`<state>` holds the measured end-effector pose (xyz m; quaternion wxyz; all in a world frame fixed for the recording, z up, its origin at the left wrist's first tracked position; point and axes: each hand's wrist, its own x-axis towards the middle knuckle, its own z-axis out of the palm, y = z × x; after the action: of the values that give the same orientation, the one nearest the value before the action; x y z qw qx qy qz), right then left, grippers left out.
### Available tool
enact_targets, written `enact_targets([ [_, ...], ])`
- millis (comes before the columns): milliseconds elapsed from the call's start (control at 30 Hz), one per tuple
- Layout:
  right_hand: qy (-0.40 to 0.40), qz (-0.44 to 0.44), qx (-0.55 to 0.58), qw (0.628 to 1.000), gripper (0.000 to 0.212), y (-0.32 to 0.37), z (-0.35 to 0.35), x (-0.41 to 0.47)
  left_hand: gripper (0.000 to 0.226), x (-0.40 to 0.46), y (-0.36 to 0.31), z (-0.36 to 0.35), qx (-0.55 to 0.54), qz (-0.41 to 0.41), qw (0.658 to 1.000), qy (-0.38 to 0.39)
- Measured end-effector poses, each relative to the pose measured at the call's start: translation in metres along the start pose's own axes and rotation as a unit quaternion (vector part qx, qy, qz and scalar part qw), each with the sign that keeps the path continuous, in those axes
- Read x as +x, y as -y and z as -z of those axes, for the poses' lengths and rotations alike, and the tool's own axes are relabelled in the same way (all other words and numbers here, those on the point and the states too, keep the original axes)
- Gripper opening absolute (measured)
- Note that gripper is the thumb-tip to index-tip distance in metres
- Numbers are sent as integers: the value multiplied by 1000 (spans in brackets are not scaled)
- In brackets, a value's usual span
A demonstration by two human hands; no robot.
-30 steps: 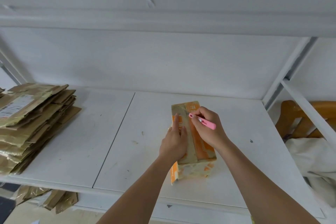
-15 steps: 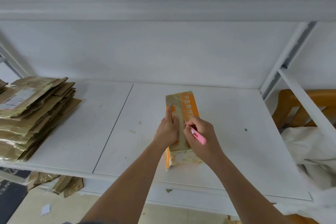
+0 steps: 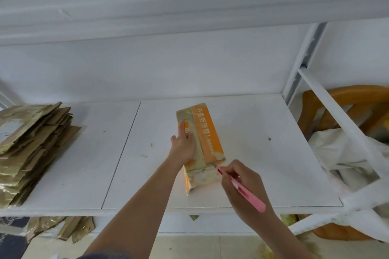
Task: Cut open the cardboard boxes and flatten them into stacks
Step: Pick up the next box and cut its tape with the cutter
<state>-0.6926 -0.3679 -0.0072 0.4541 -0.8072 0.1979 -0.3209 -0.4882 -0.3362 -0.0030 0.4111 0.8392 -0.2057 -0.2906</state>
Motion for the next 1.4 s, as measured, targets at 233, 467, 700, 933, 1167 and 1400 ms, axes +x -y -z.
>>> enact_targets([
  [233,-238,-119,60,962,5,-11,-19,-7,81,39,-23,22,223,-96,970,2],
  [467,-361,-177,161,901,4,-5,-76,-8,62,57,-23,31,367,-197,908,43],
  [700,-461,-172,188,850,5,3,-79,23,59,35,-27,32,344,-142,927,40],
  [933,-494,-152,151,843,5,3,-91,15,55,61,-41,40,275,-198,939,65],
  [1167,-519,-166,172,821,10,0,-68,7,57,31,-42,40,302,-147,941,31],
  [1400,-446,-208,308,815,7,-2,-69,15,40,24,-12,50,388,-290,875,-6],
])
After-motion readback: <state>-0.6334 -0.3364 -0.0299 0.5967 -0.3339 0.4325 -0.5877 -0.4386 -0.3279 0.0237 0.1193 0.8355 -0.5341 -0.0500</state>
